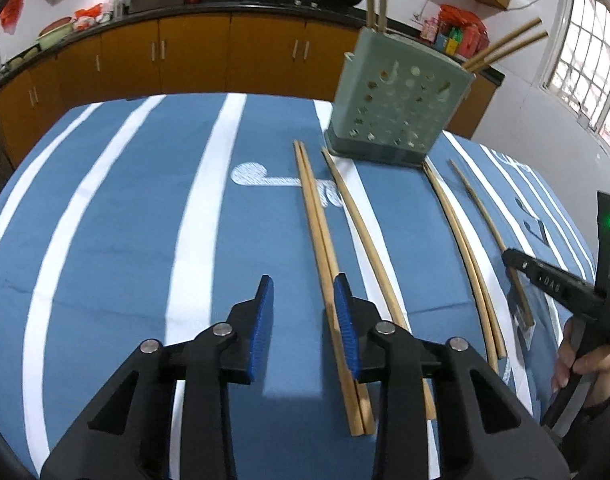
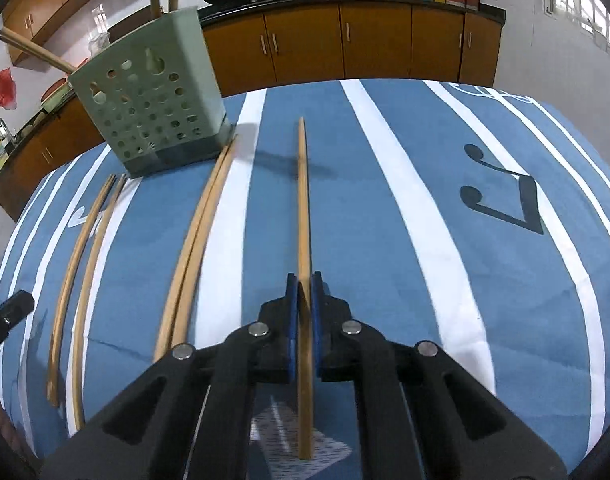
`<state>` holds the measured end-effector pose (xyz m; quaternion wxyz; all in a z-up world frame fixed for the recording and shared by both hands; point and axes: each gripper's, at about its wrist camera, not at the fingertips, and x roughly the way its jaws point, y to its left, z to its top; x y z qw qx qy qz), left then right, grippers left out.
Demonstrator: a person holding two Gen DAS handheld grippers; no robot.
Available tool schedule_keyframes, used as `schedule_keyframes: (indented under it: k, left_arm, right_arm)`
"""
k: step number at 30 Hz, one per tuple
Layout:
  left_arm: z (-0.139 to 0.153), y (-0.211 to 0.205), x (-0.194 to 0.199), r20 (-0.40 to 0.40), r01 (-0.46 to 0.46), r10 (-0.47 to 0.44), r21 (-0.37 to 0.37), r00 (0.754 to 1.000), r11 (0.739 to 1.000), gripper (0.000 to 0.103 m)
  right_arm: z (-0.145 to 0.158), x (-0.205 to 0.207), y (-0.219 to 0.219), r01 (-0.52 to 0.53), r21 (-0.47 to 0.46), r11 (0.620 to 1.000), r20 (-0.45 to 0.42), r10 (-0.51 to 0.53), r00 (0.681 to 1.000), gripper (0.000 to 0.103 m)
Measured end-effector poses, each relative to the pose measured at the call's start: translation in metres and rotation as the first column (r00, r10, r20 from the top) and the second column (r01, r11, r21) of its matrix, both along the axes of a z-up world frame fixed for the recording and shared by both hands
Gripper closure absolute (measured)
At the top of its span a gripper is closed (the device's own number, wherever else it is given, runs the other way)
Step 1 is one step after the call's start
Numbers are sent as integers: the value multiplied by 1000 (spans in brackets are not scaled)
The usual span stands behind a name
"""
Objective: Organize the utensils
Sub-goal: 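Move the left tool back to the chopsticks while the right tool grasps another chopstick, then grasp a bamboo chopstick with the left tool while the right tool holds its chopstick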
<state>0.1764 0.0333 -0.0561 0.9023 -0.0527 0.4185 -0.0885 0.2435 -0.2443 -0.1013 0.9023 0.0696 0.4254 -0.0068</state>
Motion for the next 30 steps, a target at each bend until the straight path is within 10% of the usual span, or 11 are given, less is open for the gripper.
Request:
schedule_keyframes:
  k: [30]
  left_arm:
    - [-17,11,35,-30,-73,77,103,997,992,96]
  right_arm:
    - [0,10,11,-82,-38,996,17,82,996,95]
